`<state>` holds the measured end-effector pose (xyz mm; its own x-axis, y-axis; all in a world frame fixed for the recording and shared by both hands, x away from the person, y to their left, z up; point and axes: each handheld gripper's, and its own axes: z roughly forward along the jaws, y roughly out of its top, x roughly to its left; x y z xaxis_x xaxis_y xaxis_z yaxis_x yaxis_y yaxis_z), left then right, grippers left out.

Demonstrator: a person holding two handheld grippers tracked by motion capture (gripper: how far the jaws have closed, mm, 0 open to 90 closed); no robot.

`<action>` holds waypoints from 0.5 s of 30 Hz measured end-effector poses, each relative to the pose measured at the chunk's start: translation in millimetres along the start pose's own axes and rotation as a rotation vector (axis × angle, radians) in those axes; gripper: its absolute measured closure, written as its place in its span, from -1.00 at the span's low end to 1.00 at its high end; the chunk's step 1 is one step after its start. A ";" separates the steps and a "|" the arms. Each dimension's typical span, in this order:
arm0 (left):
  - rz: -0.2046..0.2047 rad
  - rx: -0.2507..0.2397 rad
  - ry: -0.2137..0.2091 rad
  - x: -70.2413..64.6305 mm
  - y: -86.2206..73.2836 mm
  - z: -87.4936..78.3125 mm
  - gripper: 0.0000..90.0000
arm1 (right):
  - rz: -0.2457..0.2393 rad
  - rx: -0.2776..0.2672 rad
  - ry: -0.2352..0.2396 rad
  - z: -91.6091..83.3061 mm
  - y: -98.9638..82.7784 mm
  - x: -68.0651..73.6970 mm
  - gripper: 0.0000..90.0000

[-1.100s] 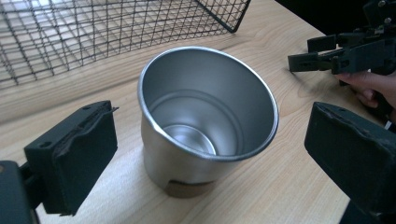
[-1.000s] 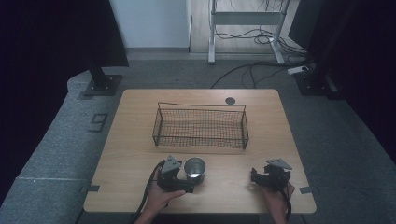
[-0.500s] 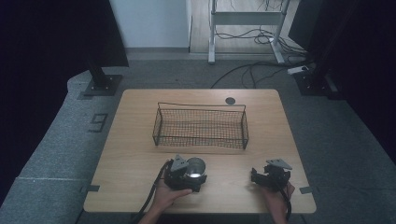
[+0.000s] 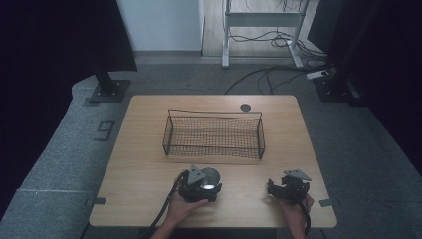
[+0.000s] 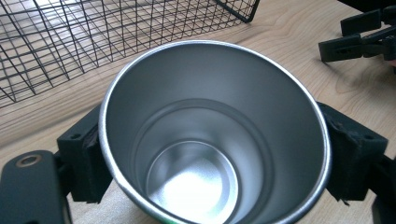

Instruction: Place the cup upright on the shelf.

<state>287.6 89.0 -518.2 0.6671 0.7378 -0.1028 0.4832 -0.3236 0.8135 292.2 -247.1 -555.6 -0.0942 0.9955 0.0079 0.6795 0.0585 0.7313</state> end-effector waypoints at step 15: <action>-0.054 -0.066 -0.016 5.3 2.3 -10.9 -0.67 | 0.002 0.001 0.001 -0.1 0.0 0.1 -0.82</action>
<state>286.0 98.6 -510.6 0.6505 0.7434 -0.1559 0.4806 -0.2438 0.8424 292.2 -247.0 -555.6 -0.0936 0.9956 0.0096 0.6803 0.0569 0.7307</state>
